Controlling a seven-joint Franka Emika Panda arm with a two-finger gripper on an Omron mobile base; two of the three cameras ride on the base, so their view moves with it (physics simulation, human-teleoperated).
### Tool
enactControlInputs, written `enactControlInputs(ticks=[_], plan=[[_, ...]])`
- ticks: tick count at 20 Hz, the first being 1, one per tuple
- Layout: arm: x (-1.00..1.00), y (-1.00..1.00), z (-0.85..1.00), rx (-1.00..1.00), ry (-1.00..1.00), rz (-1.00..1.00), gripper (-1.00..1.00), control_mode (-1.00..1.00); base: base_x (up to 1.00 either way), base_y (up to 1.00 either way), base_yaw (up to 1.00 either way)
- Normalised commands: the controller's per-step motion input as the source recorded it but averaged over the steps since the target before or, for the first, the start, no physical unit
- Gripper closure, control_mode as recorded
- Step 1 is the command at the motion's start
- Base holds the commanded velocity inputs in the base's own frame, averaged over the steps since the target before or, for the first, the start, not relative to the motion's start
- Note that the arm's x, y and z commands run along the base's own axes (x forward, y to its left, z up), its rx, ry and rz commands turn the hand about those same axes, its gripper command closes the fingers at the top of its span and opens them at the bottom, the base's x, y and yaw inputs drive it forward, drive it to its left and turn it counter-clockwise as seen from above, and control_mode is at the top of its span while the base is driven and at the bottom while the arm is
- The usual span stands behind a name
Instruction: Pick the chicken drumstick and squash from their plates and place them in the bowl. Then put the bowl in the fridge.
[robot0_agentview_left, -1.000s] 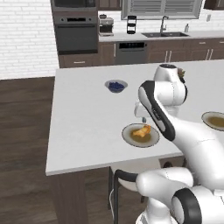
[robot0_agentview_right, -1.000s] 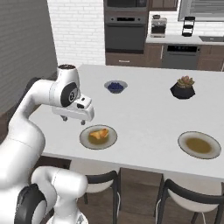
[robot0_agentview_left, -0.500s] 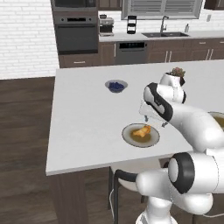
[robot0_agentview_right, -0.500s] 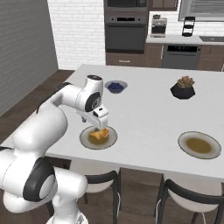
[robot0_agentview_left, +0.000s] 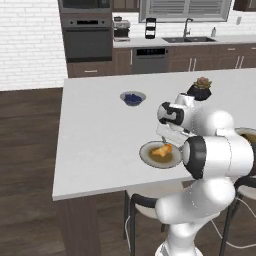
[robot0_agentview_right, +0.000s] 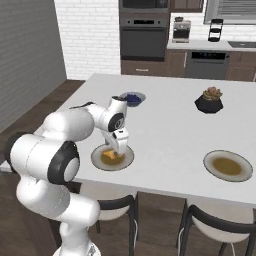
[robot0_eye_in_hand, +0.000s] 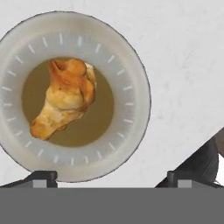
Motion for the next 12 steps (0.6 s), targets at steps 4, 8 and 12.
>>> enactControlInputs(ticks=[4,8,12], plan=[[0.60,0.00,-0.19,0.00,0.13,-0.03,-1.00,-1.00,0.00,0.00,0.00],[0.42,0.00,-0.36,-0.01,0.01,0.00,-1.00,-1.00,0.00,0.00,0.00],[0.00,0.00,-0.33,0.00,0.00,0.00,-1.00,-1.00,0.00,0.00,0.00]])
